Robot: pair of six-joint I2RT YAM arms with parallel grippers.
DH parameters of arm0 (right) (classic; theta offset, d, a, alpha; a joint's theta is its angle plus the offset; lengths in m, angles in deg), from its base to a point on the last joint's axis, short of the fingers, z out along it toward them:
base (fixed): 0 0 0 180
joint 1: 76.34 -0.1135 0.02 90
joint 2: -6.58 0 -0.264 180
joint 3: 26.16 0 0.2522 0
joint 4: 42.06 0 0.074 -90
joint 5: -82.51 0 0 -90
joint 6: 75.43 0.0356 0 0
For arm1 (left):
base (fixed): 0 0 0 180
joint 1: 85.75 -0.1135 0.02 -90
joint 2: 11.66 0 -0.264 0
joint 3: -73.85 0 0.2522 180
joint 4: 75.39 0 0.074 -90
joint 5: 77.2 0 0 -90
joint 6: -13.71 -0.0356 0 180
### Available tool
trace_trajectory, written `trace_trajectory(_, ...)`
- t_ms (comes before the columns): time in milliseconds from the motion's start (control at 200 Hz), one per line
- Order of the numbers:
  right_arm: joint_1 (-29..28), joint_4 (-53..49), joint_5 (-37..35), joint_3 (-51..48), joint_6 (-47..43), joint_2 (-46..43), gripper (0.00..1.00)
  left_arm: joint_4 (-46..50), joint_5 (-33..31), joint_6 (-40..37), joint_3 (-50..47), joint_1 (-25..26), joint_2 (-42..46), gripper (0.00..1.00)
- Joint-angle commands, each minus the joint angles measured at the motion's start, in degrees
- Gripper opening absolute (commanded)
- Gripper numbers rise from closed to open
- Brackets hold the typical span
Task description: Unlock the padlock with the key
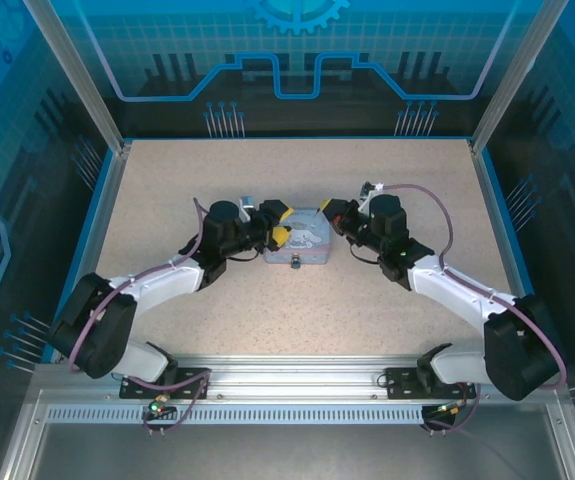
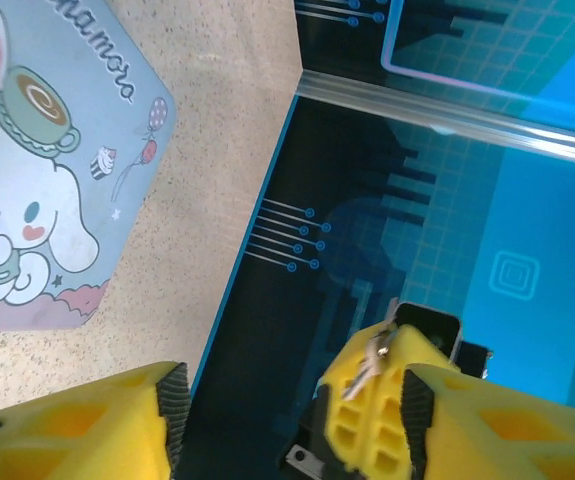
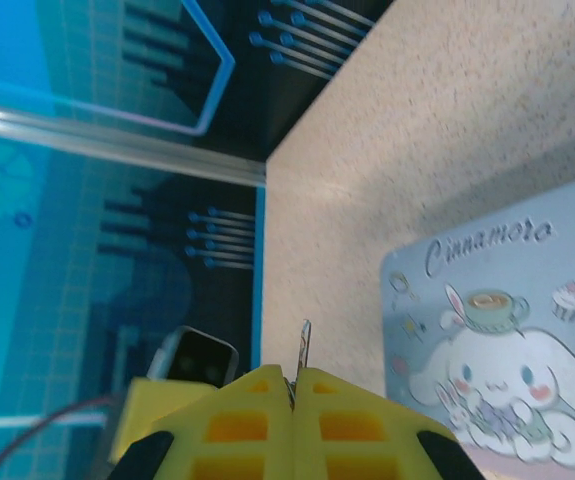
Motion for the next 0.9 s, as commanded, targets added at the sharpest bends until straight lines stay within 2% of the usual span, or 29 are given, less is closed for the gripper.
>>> trace_trajectory(0,-1.1,6.8,-5.2,-0.1,4.8,1.5,0.00,-8.0,-1.2,3.8,0.9,1.2,-2.6,0.58)
trace_trajectory(265,-2.4,8.9,-8.0,0.4,6.9,3.6,0.00,-16.2,-3.8,8.3,3.6,3.1,-7.9,0.56)
trace_trajectory(550,-3.0,9.8,-9.0,-0.9,7.7,3.9,0.00,-20.0,-5.2,10.8,6.5,4.1,-11.6,0.54)
trace_trajectory(890,-3.0,10.3,-9.2,-2.1,8.1,4.3,0.00,-21.8,-5.6,11.9,8.1,5.1,-13.3,0.42)
